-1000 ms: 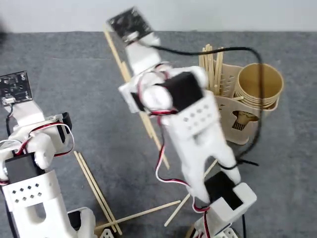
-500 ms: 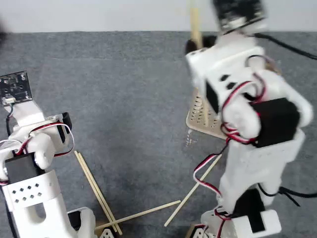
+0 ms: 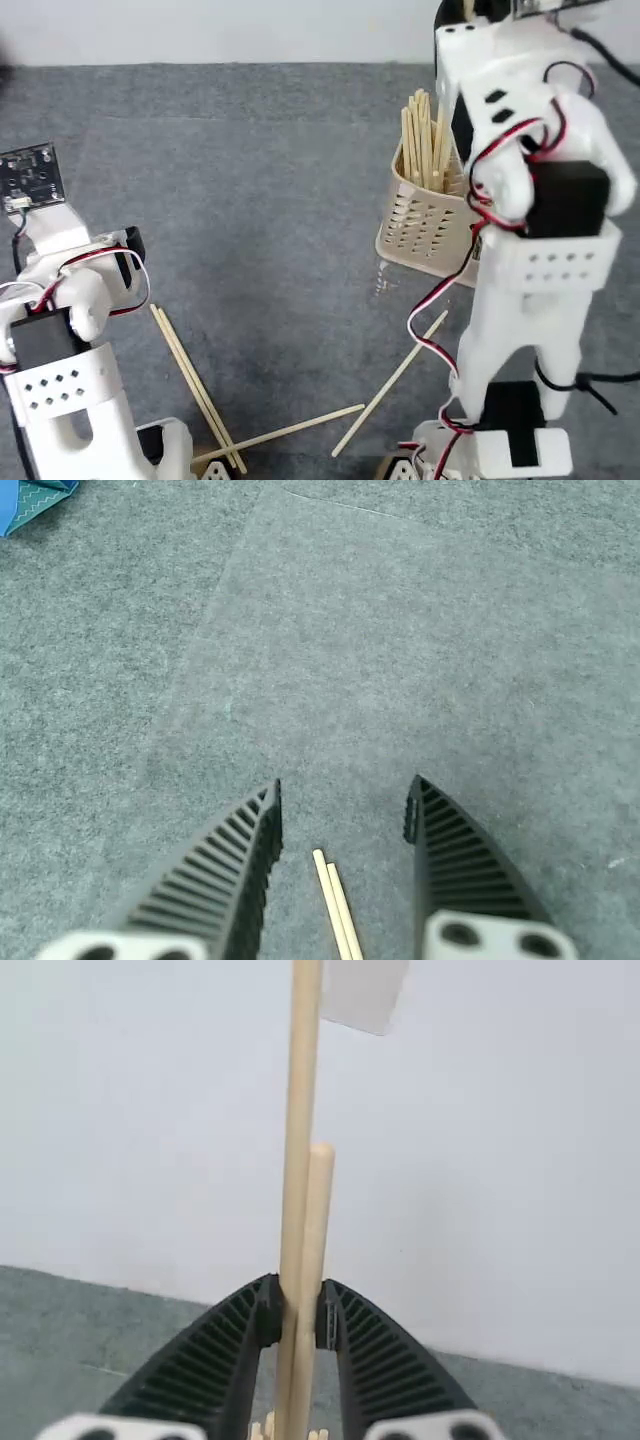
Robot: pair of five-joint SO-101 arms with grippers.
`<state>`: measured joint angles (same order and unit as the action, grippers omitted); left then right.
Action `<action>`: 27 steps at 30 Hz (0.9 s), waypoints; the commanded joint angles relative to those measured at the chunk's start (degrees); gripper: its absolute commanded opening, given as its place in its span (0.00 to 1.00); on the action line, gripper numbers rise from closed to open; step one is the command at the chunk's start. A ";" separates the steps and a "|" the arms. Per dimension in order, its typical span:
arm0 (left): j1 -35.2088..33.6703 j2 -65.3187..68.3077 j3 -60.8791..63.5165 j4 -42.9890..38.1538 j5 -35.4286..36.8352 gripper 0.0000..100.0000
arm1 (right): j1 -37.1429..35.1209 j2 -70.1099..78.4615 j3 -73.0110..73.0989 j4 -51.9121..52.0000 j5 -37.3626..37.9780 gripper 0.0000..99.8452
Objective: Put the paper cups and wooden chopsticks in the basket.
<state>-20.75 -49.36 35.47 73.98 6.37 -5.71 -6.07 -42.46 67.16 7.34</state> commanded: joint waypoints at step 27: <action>-0.18 -1.23 -0.22 -0.97 -0.09 0.20 | 2.68 -23.60 73.58 -41.36 2.46 0.03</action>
<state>-20.75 -49.36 35.47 73.98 6.37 -3.60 -27.87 29.19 26.73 9.01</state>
